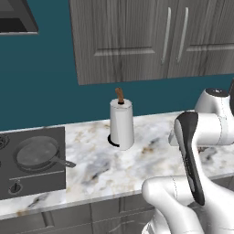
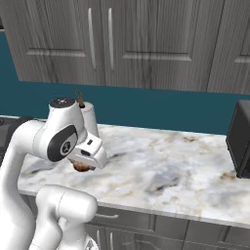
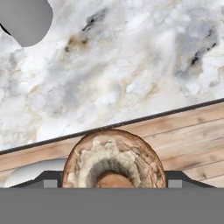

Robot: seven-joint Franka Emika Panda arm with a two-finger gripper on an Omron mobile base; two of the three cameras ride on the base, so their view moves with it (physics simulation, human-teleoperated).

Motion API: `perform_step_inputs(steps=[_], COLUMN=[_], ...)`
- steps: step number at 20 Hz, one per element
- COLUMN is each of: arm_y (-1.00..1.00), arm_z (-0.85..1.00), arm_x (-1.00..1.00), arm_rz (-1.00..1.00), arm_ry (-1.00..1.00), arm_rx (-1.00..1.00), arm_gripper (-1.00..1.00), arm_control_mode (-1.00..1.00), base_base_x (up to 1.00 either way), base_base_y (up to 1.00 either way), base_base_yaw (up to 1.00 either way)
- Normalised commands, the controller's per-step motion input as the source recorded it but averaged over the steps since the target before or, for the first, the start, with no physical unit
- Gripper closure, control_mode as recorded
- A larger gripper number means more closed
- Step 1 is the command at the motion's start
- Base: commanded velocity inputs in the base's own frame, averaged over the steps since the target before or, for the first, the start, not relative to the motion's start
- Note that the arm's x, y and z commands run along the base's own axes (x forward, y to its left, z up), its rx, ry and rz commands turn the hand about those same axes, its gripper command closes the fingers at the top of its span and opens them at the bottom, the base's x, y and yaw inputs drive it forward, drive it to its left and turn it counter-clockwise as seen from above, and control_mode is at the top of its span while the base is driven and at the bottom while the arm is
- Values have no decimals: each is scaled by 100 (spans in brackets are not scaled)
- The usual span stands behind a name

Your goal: Place both pans onto different burners. Then place the mushroom and the fish on different pans.

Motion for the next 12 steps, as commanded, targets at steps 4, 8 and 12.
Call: perform_step_inputs(steps=[4, 8, 12], arm_y=[0, 0, 0], arm_z=[3, 0, 0], arm_x=[0, 0, 0], arm_rz=[0, 0, 0], arm_ry=[0, 0, 0], arm_rx=[0, 0, 0], arm_gripper=[100, 100, 100], arm_control_mode=[100, 100, 100], base_base_x=[0, -18, -23], base_base_y=[0, 18, 60], base_base_yaw=[0, 0, 0])
